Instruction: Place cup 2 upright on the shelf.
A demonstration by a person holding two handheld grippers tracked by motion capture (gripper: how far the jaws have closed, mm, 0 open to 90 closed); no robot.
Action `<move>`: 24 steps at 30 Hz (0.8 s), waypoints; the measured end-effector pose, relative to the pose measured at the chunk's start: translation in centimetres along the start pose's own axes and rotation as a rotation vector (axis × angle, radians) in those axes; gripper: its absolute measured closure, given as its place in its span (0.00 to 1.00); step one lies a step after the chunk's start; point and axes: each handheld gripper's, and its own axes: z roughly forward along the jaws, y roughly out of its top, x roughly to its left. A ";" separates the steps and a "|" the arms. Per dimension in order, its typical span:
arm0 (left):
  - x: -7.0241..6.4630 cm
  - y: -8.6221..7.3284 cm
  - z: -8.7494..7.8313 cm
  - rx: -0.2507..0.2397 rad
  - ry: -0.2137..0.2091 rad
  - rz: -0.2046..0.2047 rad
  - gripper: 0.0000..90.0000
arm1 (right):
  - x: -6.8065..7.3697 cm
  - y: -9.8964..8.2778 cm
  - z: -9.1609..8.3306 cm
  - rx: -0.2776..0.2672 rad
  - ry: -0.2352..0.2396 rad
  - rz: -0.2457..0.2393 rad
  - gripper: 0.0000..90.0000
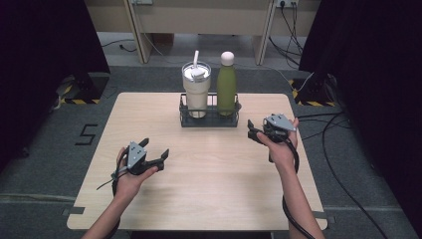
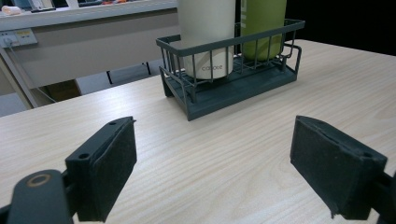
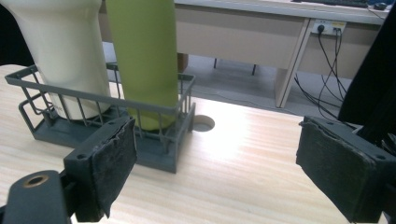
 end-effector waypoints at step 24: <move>-0.1 -0.1 0.0 0.002 -0.001 -0.003 0.16 | -2.8 -4.1 -4.7 0.020 -0.066 0.033 0.14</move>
